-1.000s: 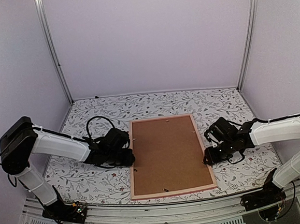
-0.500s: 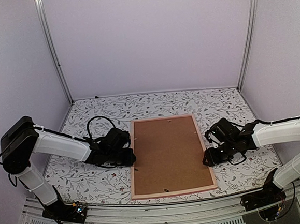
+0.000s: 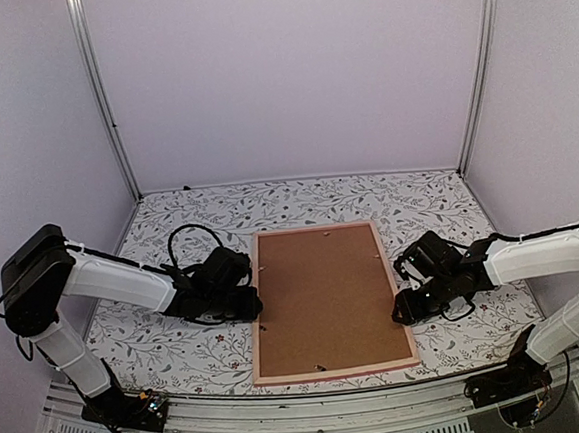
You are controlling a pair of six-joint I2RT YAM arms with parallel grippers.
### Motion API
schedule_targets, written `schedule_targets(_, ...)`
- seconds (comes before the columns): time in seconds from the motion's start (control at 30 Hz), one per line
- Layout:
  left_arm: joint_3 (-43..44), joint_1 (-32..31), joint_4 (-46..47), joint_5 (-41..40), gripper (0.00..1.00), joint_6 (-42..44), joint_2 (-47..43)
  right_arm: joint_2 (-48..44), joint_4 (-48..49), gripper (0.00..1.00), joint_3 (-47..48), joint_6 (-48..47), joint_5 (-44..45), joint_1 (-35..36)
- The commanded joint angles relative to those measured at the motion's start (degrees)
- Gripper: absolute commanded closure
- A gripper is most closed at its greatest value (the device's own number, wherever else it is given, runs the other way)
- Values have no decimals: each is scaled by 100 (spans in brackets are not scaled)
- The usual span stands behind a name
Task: Put the photo into the frame
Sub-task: Press the fastener onto the backboard.
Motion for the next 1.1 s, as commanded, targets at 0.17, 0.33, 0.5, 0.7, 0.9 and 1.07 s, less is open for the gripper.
schedule_targets(0.17, -65, 25, -204, 252, 76, 82, 178, 178, 35, 58, 11, -7, 124, 41)
schedule_targets(0.33, -58, 25, -179, 256, 76, 75, 186, 170, 48, 66, 44, 36, 127, 41)
schedule_targets(0.5, -75, 21, -186, 252, 76, 82, 181, 195, 131, 69, 71, 29, 39, 41)
schedule_targets(0.7, -118, 26, -187, 232, 76, 68, 143, 198, 248, 70, 116, -85, -62, 41)
schedule_targets(0.9, -122, 24, -187, 228, 76, 66, 128, 129, 356, 69, 168, -257, -174, 33)
schedule_targets(1.07, -132, 24, -187, 231, 76, 75, 109, 84, 413, 69, 204, -344, -242, -16)
